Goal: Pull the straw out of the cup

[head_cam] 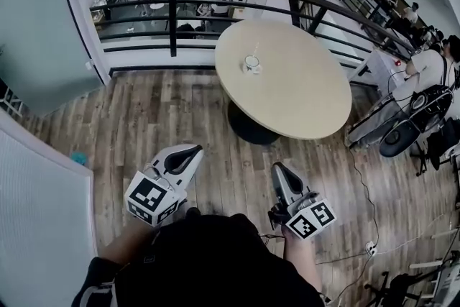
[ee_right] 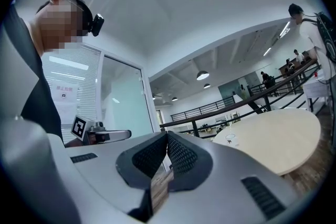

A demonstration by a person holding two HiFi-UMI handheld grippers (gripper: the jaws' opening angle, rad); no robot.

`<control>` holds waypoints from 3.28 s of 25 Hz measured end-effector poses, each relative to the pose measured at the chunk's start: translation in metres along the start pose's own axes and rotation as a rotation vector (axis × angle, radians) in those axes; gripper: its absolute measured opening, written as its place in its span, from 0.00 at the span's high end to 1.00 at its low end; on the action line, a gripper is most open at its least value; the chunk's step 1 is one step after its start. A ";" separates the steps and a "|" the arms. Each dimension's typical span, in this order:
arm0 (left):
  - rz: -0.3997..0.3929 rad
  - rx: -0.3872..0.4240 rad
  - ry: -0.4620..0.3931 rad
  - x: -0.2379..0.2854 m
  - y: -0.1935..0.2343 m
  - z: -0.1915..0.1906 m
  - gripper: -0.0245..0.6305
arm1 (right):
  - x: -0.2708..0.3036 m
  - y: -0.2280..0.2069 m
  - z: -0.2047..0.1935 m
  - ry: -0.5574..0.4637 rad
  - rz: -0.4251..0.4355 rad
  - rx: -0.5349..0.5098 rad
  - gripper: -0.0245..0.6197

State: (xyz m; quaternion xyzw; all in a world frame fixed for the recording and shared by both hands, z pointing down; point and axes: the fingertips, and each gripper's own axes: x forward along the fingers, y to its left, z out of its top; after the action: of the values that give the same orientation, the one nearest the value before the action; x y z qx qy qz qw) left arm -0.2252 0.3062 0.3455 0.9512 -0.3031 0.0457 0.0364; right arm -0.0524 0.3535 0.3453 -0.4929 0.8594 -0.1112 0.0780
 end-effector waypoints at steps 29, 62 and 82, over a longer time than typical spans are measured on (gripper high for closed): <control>0.062 -0.043 0.035 0.148 0.071 0.006 0.95 | 0.093 -0.140 0.012 0.065 0.114 0.066 0.93; -0.009 -0.064 0.118 0.362 0.142 -0.001 0.95 | 0.184 -0.322 0.037 0.089 0.110 0.119 0.93; -0.065 -0.129 0.054 0.440 0.300 0.018 0.95 | 0.363 -0.370 0.069 0.163 0.087 0.058 0.93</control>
State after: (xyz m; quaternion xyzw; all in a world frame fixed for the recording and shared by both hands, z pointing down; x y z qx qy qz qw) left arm -0.0412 -0.1921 0.3876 0.9546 -0.2733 0.0505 0.1073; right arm 0.0897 -0.1492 0.3689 -0.4419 0.8800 -0.1721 0.0268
